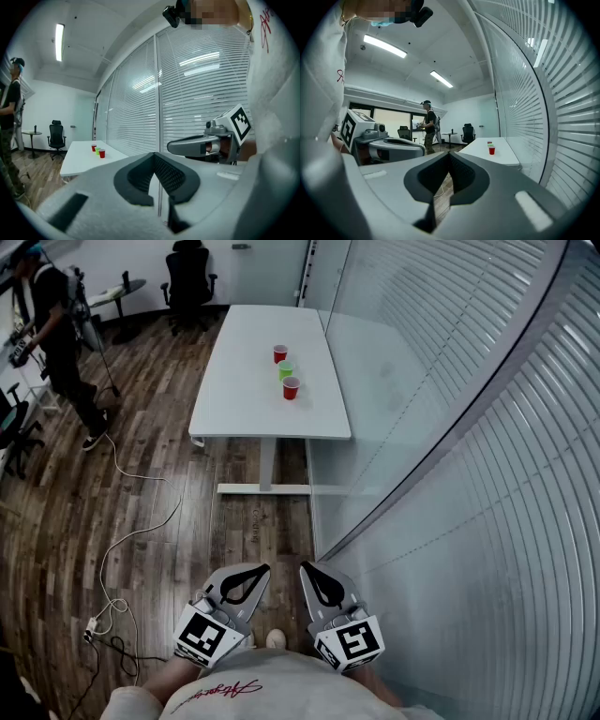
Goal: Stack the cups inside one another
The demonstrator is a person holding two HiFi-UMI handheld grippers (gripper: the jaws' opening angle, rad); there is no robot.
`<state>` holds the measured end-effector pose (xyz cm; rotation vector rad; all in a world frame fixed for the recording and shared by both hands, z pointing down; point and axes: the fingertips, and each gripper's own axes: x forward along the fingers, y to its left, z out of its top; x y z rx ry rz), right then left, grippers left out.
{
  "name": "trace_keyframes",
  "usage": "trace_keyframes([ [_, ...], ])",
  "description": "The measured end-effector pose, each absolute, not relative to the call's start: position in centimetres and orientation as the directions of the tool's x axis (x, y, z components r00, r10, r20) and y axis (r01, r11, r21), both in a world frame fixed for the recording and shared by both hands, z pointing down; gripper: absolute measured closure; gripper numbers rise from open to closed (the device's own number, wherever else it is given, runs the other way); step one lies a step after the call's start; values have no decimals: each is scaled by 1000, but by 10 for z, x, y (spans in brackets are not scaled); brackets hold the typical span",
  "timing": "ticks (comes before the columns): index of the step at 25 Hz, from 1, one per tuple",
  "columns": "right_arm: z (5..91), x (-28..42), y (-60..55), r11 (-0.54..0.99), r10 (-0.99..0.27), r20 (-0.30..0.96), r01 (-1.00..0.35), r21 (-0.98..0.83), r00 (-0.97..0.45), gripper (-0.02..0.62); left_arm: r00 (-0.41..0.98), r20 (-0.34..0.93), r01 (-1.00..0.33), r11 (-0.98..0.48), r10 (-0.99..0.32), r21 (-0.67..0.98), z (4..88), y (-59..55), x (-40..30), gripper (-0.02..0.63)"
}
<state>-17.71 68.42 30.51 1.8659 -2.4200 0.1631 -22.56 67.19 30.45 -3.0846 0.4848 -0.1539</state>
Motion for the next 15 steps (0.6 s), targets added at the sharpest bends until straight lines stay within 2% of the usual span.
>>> trace_keyframes([
  [15,319,-156,700,242,-958,145,-969,-53,-247,594,945,96,-314,-949,-314,-16,314,685,-206,612],
])
